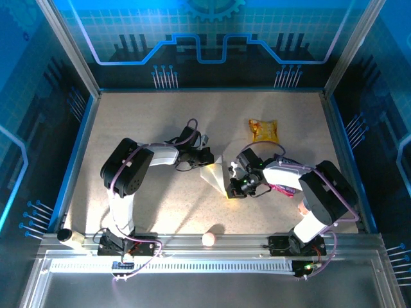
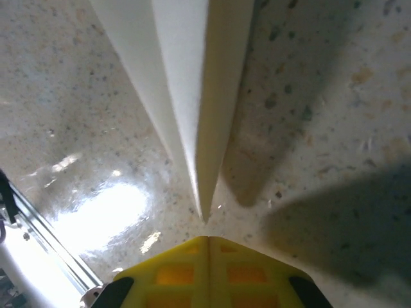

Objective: Fold a paper plane with a square sheet of paper (fold left side to right side)

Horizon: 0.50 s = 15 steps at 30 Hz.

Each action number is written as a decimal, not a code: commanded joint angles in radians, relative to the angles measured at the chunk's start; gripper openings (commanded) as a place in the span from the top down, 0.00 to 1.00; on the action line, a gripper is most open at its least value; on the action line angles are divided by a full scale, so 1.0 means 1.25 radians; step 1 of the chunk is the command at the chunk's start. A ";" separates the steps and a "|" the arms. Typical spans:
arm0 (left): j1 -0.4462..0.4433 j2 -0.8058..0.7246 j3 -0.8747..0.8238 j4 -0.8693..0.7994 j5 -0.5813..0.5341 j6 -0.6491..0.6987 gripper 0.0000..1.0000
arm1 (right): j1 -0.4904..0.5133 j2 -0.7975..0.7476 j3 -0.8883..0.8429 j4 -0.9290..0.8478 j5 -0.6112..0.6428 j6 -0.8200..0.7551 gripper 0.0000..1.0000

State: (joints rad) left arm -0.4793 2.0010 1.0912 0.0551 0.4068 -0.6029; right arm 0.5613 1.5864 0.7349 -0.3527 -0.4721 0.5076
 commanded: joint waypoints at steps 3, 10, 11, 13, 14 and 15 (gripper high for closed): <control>-0.002 0.047 -0.006 -0.081 -0.069 0.014 1.00 | -0.013 -0.039 0.055 -0.043 -0.011 -0.015 1.00; -0.008 0.045 -0.006 -0.079 -0.066 0.010 1.00 | -0.018 0.061 0.112 0.053 -0.015 0.019 1.00; -0.009 0.044 -0.009 -0.077 -0.067 0.009 1.00 | -0.018 0.075 0.122 0.061 -0.010 0.021 1.00; -0.010 0.040 -0.009 -0.078 -0.066 0.009 1.00 | -0.020 0.109 0.149 0.072 -0.010 0.021 1.00; -0.010 0.039 -0.009 -0.077 -0.064 0.009 1.00 | -0.020 0.124 0.156 0.071 -0.011 0.018 1.00; -0.010 0.036 -0.009 -0.079 -0.062 0.008 1.00 | -0.020 0.138 0.160 0.068 -0.009 0.016 1.00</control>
State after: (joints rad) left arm -0.4835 2.0010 1.0912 0.0551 0.4068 -0.6029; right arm 0.5484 1.7191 0.9024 -0.2806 -0.4782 0.5232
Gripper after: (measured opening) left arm 0.065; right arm 0.061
